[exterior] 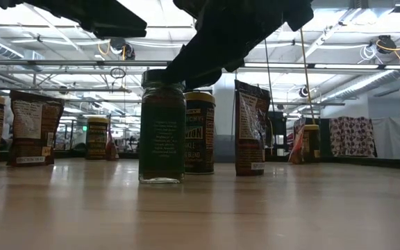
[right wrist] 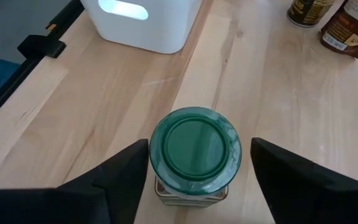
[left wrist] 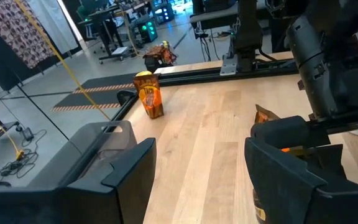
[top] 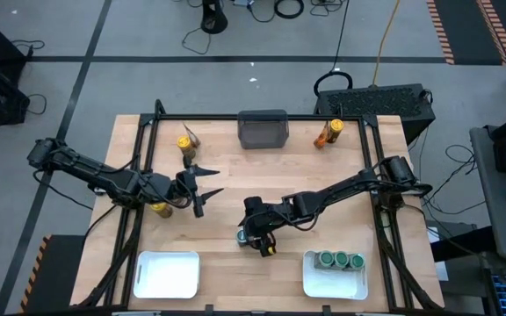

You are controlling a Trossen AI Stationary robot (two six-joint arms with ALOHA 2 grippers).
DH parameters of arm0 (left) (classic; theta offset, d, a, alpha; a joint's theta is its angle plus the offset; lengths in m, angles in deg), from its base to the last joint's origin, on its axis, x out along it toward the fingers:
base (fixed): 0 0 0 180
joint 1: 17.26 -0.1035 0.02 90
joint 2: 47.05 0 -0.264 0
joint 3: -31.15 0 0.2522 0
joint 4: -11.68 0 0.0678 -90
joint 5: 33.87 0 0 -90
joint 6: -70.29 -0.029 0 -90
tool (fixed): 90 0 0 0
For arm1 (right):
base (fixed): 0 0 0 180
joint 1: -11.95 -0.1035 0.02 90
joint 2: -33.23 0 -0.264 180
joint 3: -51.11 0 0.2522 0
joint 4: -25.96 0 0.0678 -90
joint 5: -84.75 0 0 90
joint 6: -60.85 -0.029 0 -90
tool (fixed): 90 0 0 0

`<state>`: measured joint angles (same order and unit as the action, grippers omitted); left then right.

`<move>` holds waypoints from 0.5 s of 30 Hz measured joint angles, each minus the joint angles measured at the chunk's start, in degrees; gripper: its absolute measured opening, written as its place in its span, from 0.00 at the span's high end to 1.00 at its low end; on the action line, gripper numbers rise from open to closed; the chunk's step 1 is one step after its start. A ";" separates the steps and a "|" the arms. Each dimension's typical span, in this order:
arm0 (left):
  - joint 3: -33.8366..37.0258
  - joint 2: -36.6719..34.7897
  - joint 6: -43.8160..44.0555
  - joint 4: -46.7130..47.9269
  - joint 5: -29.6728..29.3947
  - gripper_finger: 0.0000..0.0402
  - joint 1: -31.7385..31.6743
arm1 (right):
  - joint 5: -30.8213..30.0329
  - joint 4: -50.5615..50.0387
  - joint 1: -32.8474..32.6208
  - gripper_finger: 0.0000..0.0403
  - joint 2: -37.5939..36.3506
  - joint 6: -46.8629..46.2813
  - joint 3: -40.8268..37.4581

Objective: Sort spices by type
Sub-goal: Put the green seasoning bottle into the right white bin

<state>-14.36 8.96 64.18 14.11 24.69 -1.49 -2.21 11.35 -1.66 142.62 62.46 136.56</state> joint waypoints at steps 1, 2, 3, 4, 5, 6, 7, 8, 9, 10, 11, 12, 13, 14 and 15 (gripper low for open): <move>-0.02 0.00 -0.01 0.00 0.00 0.38 0.00 | 0.01 0.02 -0.02 0.37 -0.01 0.02 0.00; -0.02 0.00 -0.01 0.03 0.00 0.38 -0.02 | 0.01 0.07 -0.02 0.38 0.00 0.05 0.00; -0.02 0.00 0.00 0.07 0.00 0.38 0.00 | 0.01 0.11 -0.02 0.39 -0.01 0.10 0.00; -0.02 0.00 -0.02 0.12 0.00 0.38 0.00 | 0.01 0.11 0.00 0.40 0.00 0.12 -0.01; -0.02 0.00 -0.02 0.16 0.00 0.38 0.00 | 0.01 0.11 0.00 0.41 0.00 0.10 -0.02; -0.02 0.00 -0.02 0.19 0.00 0.38 0.00 | 0.01 0.11 -0.02 0.42 -0.01 0.13 -0.02; -0.02 0.00 -0.02 0.20 0.00 0.38 0.00 | 0.01 0.13 -0.02 0.42 0.00 0.11 -0.02; -0.02 0.00 -0.02 0.22 0.00 0.38 0.00 | 0.01 0.13 -0.02 0.42 -0.01 0.13 -0.02; -0.02 0.00 -0.02 0.23 0.00 0.38 0.00 | 0.03 0.13 -0.02 0.43 -0.01 0.12 -0.04; -0.02 0.00 -0.02 0.24 0.00 0.38 -0.01 | 0.02 0.15 -0.02 0.43 0.00 0.10 -0.04; -0.02 0.00 -0.02 0.24 0.00 0.38 0.00 | 0.02 0.19 -0.02 0.43 0.00 0.12 -0.07; -0.02 0.00 -0.04 0.26 0.00 0.38 -0.01 | 0.03 0.31 -0.02 0.43 0.00 0.12 -0.07; -0.02 0.00 -0.04 0.26 0.00 0.38 0.00 | 0.06 0.64 -0.02 0.43 0.00 0.10 -0.07; -0.02 0.00 -0.04 0.26 0.00 0.38 0.00 | 0.29 1.07 0.00 0.43 -0.02 0.13 -0.07; -0.02 0.00 -0.04 0.28 0.00 0.38 0.00 | 0.60 1.55 -0.02 0.43 0.00 0.10 -0.07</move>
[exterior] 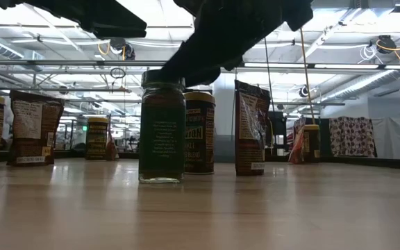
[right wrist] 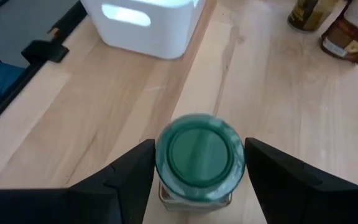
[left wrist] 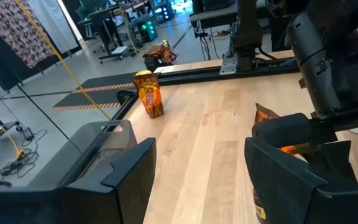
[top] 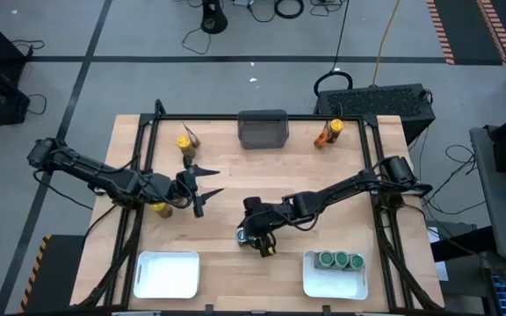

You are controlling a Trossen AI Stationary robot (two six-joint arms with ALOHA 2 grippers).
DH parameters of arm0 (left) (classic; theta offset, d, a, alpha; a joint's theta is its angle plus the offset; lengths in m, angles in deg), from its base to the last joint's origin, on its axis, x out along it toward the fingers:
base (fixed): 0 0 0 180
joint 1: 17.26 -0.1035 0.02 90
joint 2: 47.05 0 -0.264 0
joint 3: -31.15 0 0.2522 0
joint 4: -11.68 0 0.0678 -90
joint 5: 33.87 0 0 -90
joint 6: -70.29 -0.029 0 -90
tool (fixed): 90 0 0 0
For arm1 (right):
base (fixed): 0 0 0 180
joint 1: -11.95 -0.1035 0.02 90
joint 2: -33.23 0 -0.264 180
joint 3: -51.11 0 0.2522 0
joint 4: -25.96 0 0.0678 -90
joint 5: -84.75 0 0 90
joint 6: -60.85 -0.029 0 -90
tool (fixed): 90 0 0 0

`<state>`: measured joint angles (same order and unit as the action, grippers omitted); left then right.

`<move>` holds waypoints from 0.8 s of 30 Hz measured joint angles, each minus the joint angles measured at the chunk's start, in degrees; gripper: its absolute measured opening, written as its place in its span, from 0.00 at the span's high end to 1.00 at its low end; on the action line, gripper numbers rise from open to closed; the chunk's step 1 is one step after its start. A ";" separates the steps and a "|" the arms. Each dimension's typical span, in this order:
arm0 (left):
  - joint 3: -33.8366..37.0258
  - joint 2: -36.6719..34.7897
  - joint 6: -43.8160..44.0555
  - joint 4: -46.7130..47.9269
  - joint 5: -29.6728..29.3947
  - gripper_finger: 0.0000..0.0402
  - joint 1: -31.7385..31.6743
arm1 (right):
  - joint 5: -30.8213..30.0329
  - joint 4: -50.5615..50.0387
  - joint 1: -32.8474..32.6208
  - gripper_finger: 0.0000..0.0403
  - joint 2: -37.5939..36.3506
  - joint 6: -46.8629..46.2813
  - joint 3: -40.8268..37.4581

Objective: Sort spices by type
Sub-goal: Put the green seasoning bottle into the right white bin

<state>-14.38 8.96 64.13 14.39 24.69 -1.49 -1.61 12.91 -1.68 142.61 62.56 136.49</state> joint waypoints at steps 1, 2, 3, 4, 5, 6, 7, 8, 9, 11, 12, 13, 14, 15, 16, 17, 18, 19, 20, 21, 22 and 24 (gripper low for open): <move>0.00 0.00 0.00 0.00 0.01 0.38 0.00 | 0.77 0.60 0.00 0.43 0.00 0.00 0.00; 0.00 0.00 0.00 0.00 0.02 0.38 -0.02 | 1.21 1.14 -0.01 0.43 0.00 0.00 0.00; 0.00 0.00 0.00 0.00 0.02 0.38 0.00 | 1.24 1.43 -0.12 0.43 0.00 0.01 0.00; 0.00 0.00 -0.02 0.00 0.02 0.38 0.00 | 1.18 1.51 -0.18 0.43 -0.01 0.08 0.00; -0.02 0.00 -0.02 0.00 0.02 0.38 0.00 | 0.97 1.48 -0.24 0.43 -0.02 0.31 0.00; -0.02 0.00 -0.02 0.01 0.02 0.38 -0.01 | 0.92 1.44 -0.26 0.43 -0.02 0.40 0.00; -0.02 0.00 -0.04 0.02 0.02 0.38 0.00 | 0.94 1.44 -0.26 0.43 -0.02 0.44 0.00; -0.02 0.00 -0.03 0.02 0.02 0.38 0.00 | 0.94 1.42 -0.26 0.43 0.00 0.44 0.00; -0.02 0.00 -0.04 0.02 0.02 0.38 -0.02 | 0.94 1.35 -0.33 0.43 0.00 0.44 0.00; -0.02 0.00 -0.05 0.02 0.02 0.38 -0.01 | 0.93 1.80 -0.33 0.43 0.68 0.44 0.00; -0.02 0.00 -0.05 0.02 0.02 0.38 -0.02 | 0.93 2.07 -0.34 0.43 1.17 0.39 0.00; -0.02 0.00 -0.07 0.02 0.04 0.38 0.00 | 0.93 1.99 -0.37 0.43 1.57 0.39 0.00; -0.02 0.00 -0.07 0.02 0.04 0.38 -0.02 | 1.04 2.18 -0.37 0.43 2.22 0.38 0.00; -0.02 0.00 -0.07 0.04 0.04 0.38 -0.02 | 1.10 2.70 -0.37 0.43 2.73 0.42 0.00; -0.02 0.01 -0.04 0.04 0.04 0.38 -0.02 | 1.12 2.78 -0.37 0.43 3.02 0.52 0.00; -0.02 0.02 -0.04 0.09 0.06 0.38 -0.02 | 1.09 2.58 -0.37 0.43 3.04 0.59 -0.05; -0.02 0.02 -0.04 0.09 0.29 0.38 -0.01 | 1.13 2.70 -0.37 0.43 3.04 0.59 -0.07; -0.02 0.02 -0.02 0.12 0.60 0.38 0.00 | 1.12 2.98 -0.37 0.43 3.03 0.61 -0.07; -0.02 0.02 -0.02 0.23 1.07 0.38 -0.01 | 1.13 3.04 -0.37 0.43 3.02 0.66 -0.04; -0.02 0.02 -0.02 0.26 1.47 0.38 -0.01 | 1.12 2.97 -0.37 0.43 3.01 0.68 -0.04; -0.02 0.02 -0.03 0.24 1.67 0.38 -0.01 | 1.12 2.76 -0.37 0.43 2.93 0.68 -0.04; -0.02 0.02 -0.02 0.24 1.70 0.38 0.00 | 1.12 2.82 -0.37 0.43 2.78 0.70 -0.04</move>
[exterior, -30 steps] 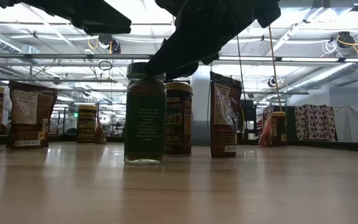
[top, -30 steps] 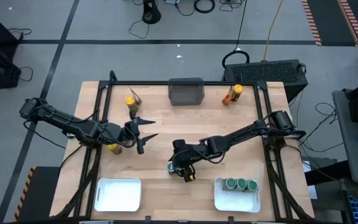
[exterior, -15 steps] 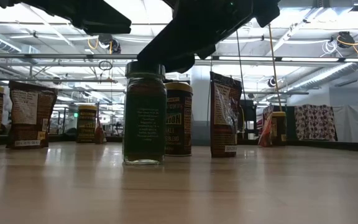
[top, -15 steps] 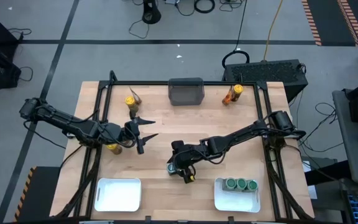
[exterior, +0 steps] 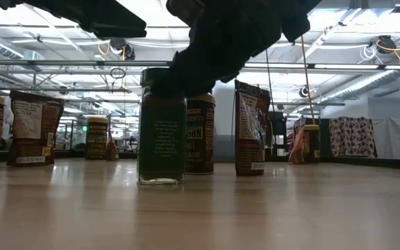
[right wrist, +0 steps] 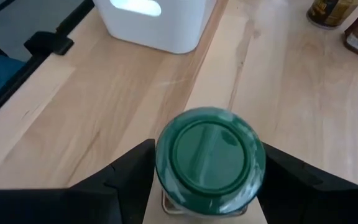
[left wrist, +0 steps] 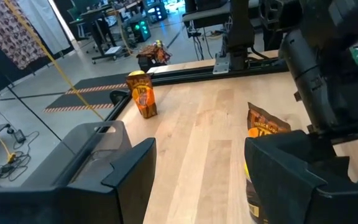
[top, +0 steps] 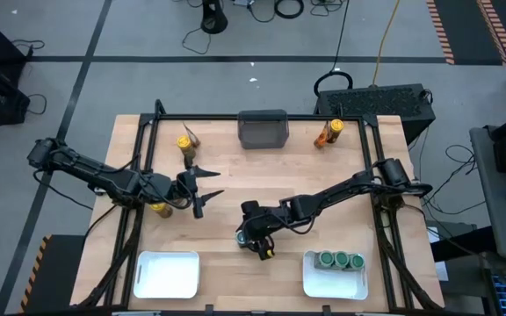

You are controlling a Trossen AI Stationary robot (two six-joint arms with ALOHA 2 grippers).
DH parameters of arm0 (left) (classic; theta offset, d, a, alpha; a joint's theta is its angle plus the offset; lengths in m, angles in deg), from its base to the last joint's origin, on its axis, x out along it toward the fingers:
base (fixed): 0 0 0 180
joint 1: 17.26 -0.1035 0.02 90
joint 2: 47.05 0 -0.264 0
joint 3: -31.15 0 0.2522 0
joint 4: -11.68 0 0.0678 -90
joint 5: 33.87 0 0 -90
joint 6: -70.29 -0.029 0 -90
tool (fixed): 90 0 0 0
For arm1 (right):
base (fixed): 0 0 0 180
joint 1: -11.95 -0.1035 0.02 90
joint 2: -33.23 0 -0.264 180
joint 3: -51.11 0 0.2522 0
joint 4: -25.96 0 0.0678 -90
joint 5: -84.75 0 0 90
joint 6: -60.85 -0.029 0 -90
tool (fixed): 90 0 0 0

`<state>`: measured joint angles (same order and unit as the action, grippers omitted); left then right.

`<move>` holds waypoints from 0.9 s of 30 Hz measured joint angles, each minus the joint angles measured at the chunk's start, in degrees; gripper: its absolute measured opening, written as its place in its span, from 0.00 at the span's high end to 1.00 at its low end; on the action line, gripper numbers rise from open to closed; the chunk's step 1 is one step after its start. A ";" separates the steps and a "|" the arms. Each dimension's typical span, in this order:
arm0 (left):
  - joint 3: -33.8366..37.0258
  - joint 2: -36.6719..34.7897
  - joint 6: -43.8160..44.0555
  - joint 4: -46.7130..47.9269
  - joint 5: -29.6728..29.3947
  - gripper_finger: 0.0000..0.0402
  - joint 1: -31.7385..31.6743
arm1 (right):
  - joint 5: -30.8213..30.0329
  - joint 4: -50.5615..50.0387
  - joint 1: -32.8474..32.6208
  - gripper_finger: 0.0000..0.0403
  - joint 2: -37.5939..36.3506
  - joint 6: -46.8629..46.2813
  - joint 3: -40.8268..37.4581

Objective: Sort spices by type
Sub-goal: Put the green seasoning bottle into the right white bin

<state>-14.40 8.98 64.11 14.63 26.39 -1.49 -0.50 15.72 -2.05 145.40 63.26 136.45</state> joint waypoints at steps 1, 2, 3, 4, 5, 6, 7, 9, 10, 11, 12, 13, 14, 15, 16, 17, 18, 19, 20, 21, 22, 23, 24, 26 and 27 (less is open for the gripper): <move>0.00 0.00 0.00 0.02 0.00 0.38 0.00 | 0.00 0.16 0.00 0.43 -0.05 0.01 0.00; 0.00 0.00 0.00 0.01 0.02 0.38 0.00 | 0.00 0.14 0.02 0.43 -0.07 0.02 0.00; 0.00 0.00 0.00 0.02 0.00 0.38 -0.02 | 0.00 0.06 0.00 0.43 -0.07 0.02 0.00; 0.00 0.00 0.00 0.01 0.01 0.38 -0.02 | 0.02 -0.16 0.00 0.43 -0.07 0.02 0.00; 0.00 0.00 0.00 0.02 0.00 0.38 -0.02 | 0.02 -0.22 0.00 0.43 -0.07 0.05 0.00; 0.00 0.00 -0.01 0.01 0.01 0.38 0.00 | 0.01 -0.21 0.00 0.43 -0.07 0.20 0.00; 0.00 0.00 0.00 0.00 0.01 0.38 -0.01 | 0.00 -0.27 0.00 0.43 -0.07 0.30 0.00; 0.00 0.00 0.00 0.02 0.02 0.38 -0.02 | 0.00 -0.38 0.00 0.43 -0.07 0.42 0.00; 0.00 0.00 0.00 0.01 0.01 0.38 -0.01 | 0.00 -0.43 0.00 0.43 -0.07 0.42 0.00; 0.00 0.00 0.00 0.00 0.00 0.38 -0.02 | 0.00 -0.41 0.00 0.44 -0.07 0.42 0.00; 0.00 0.00 0.00 0.00 0.00 0.38 -0.02 | 0.00 -0.43 0.00 0.44 -0.07 0.42 0.00; 0.00 0.00 0.00 0.00 0.00 0.38 0.00 | 0.00 -0.47 0.02 0.45 -0.09 0.43 0.00; 0.00 0.00 0.00 0.00 0.00 0.38 0.00 | -0.01 -0.63 0.02 0.46 -0.09 0.43 0.00; 0.00 0.00 0.00 0.02 0.00 0.38 -0.02 | -0.01 -0.80 0.02 0.47 -0.09 0.44 0.00; 0.00 0.00 -0.02 0.02 0.00 0.38 -0.02 | 0.00 -0.88 0.02 0.49 -0.09 0.44 0.00; 0.00 0.00 -0.01 0.01 0.01 0.38 -0.02 | 0.00 -1.01 0.02 0.50 -0.09 0.44 0.00; 0.00 0.00 0.00 0.01 0.01 0.38 -0.02 | 0.00 -1.12 0.02 0.52 -0.11 0.44 0.01; 0.00 0.00 0.00 0.01 0.00 0.38 0.00 | 0.00 -1.16 0.02 0.53 -0.11 0.44 0.02; 0.00 0.00 0.00 0.01 0.02 0.38 0.00 | 0.00 -1.25 0.02 0.54 -0.12 0.44 0.02; 0.00 0.00 0.00 0.00 0.00 0.38 -0.02 | 0.00 -1.31 0.02 0.54 -0.13 0.44 0.04; 0.00 0.00 0.00 0.02 0.00 0.38 -0.02 | 0.00 -1.32 0.02 0.55 -0.16 0.44 0.04; 0.00 0.00 0.00 0.02 0.00 0.38 -0.02 | 0.00 -1.34 0.02 0.55 -0.17 0.44 0.04; 0.00 0.00 0.00 0.05 0.01 0.38 -0.02 | 0.00 -1.57 0.02 0.55 -0.35 0.44 0.04; 0.00 0.00 0.00 0.24 0.00 0.38 -0.01 | -0.17 -2.26 0.02 0.54 -0.78 0.66 0.04; 0.00 0.00 -0.01 0.29 0.00 0.38 -0.02 | -0.21 -2.38 0.02 0.53 -0.96 0.96 0.04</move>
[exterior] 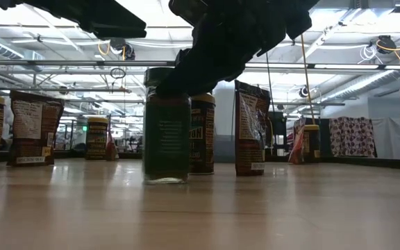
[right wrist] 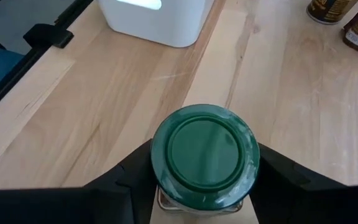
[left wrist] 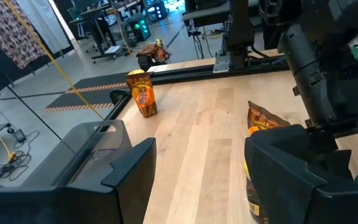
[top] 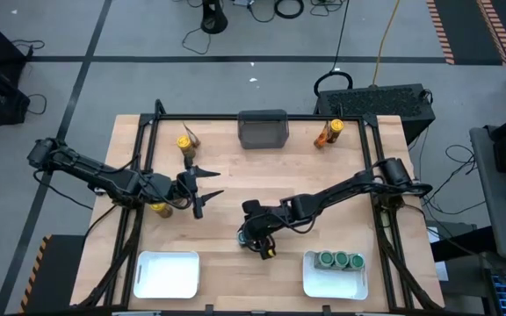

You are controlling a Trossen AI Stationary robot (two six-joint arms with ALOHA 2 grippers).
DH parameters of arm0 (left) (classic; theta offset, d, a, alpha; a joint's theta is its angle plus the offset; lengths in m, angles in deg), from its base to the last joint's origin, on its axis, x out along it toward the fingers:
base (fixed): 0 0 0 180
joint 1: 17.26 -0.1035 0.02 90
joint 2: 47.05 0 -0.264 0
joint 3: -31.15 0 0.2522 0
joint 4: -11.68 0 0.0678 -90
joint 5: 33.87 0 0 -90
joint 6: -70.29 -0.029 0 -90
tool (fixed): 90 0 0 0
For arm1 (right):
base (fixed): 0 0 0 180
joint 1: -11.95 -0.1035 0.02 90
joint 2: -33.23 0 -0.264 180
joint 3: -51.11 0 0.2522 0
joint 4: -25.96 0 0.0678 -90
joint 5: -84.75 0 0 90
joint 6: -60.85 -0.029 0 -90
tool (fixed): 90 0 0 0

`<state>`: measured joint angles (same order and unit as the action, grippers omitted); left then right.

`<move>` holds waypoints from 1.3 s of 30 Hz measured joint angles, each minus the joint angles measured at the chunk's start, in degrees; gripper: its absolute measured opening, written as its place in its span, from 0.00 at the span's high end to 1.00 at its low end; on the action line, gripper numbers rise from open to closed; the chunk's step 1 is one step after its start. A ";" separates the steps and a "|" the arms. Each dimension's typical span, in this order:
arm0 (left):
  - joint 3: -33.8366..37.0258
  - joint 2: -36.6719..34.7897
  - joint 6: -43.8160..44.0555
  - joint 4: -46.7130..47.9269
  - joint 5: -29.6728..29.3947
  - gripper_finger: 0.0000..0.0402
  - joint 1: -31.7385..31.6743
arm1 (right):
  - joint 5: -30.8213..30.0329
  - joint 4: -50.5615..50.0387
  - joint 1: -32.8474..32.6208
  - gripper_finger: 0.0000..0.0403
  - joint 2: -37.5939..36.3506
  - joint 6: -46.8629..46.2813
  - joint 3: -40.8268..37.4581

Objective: Sort spices by type
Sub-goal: Put the green seasoning bottle into the right white bin

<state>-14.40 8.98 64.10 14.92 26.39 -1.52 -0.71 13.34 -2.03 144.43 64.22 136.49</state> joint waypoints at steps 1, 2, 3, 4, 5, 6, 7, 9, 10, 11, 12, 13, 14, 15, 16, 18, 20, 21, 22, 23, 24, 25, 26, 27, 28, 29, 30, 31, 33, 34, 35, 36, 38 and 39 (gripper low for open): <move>0.00 0.00 0.01 0.06 0.00 0.38 0.00 | -0.01 -0.05 0.00 0.53 -0.31 0.30 0.00; 0.00 0.00 -0.01 0.06 0.00 0.38 0.02 | -0.05 -0.29 0.00 0.53 -0.83 0.50 0.00; 0.00 0.00 0.01 0.08 0.00 0.38 0.00 | -0.03 -0.61 0.00 0.53 -1.46 0.64 0.00; 0.00 0.00 0.01 0.08 0.00 0.38 0.00 | -0.05 -0.72 0.00 0.54 -2.11 0.73 0.00; 0.00 0.00 0.00 0.08 0.00 0.38 0.00 | -0.03 -0.79 0.00 0.54 -2.82 0.77 0.00; 0.00 0.00 0.01 0.08 0.00 0.38 0.00 | -0.03 -1.32 0.00 0.54 -3.69 0.77 0.00; 0.00 0.00 0.00 0.08 0.00 0.38 0.02 | -0.01 -2.34 0.00 0.54 -4.60 0.77 0.00; 0.00 0.00 0.01 0.08 0.00 0.38 0.01 | 0.00 -4.38 -0.01 0.54 -6.60 0.77 0.00; 0.00 0.00 0.01 0.08 0.00 0.38 0.02 | 0.00 -5.79 -0.19 0.53 -7.96 0.76 0.00; 0.00 0.00 0.01 0.03 0.00 0.38 0.02 | -0.01 -7.30 -0.36 0.53 -9.32 0.62 0.00; 0.00 0.00 0.05 -0.01 0.00 0.38 0.00 | -0.03 -8.62 -0.51 0.53 -10.75 0.53 0.00; 0.00 0.00 0.25 0.00 0.00 0.38 0.00 | -0.09 -10.08 -0.77 0.53 -12.41 0.49 0.00; 0.00 0.00 0.32 0.01 0.00 0.38 0.01 | -0.11 -12.02 -1.20 0.53 -13.95 0.16 0.00; 0.00 0.00 0.40 0.01 0.00 0.38 0.00 | -0.07 -13.49 -1.73 0.53 -15.44 -0.50 0.00; 0.00 0.00 0.88 0.00 0.00 0.38 -0.01 | -0.02 -14.92 -2.33 0.53 -16.97 -1.06 0.00; 0.00 0.00 0.95 0.09 0.00 0.38 -0.04 | 0.02 -17.64 -3.82 0.54 -19.99 -2.49 0.00; 0.00 0.00 1.21 0.06 0.00 0.38 -0.04 | -0.04 -20.04 -5.74 0.54 -23.13 -4.39 0.00; 0.00 0.00 1.25 0.02 0.00 0.38 -0.04 | 0.00 -20.95 -6.77 0.54 -24.44 -5.72 0.00; 0.00 0.00 1.29 -0.03 0.00 0.38 -0.04 | -0.02 -22.03 -7.89 0.54 -25.73 -7.25 0.00; 0.00 0.00 1.33 -0.08 0.00 0.38 -0.04 | -0.17 -23.23 -9.11 0.54 -26.75 -9.09 0.00; 0.00 0.00 1.33 -0.19 0.00 0.38 -0.04 | -0.27 -24.14 -10.28 0.54 -27.61 -10.89 0.00; 0.00 0.00 1.35 -0.44 0.00 0.38 -0.04 | -0.97 -24.81 -11.66 0.54 -28.35 -12.57 0.00; 0.00 0.00 1.37 -0.73 0.00 0.38 -0.04 | -2.59 -25.54 -13.25 0.54 -29.02 -14.22 0.00; 0.00 0.00 1.36 -1.13 0.00 0.38 -0.04 | -4.44 -26.29 -14.91 0.54 -29.58 -15.76 0.00; 0.00 0.00 1.36 -1.60 0.00 0.38 -0.04 | -6.39 -26.99 -16.62 0.54 -29.94 -17.33 0.00; 0.00 0.00 1.39 -1.85 0.00 0.38 -0.04 | -8.40 -27.54 -18.23 0.54 -30.13 -18.90 0.00; 0.00 0.00 1.37 -1.99 0.00 0.38 -0.04 | -10.33 -27.99 -19.85 0.54 -30.17 -20.63 0.00; 0.00 0.00 1.39 -2.34 0.02 0.38 -0.04 | -12.08 -28.41 -21.48 0.54 -30.17 -22.45 0.00; 0.00 0.00 1.44 -3.37 0.64 0.38 -0.04 | -15.50 -29.60 -24.55 0.53 -30.14 -26.22 0.00; 0.00 0.00 1.44 -3.94 0.90 0.38 -0.04 | -17.28 -29.97 -26.03 0.53 -30.14 -28.10 0.00; 0.00 0.00 1.50 -4.67 1.24 0.38 -0.04 | -19.12 -30.20 -27.46 0.53 -30.14 -29.85 0.00; 0.00 0.00 1.75 -5.43 1.47 0.38 -0.04 | -20.88 -30.54 -28.90 0.53 -30.14 -31.44 0.00; 0.00 0.00 2.79 -7.11 1.73 0.38 -0.03 | -23.88 -30.88 -31.60 0.53 -30.12 -33.79 0.00; 0.00 0.00 2.95 -7.89 1.73 0.38 -0.04 | -25.08 -30.84 -32.93 0.54 -30.12 -34.70 0.00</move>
<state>-14.40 8.98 67.05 7.04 28.12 -1.56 -25.79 -17.50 -34.96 114.31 29.51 136.49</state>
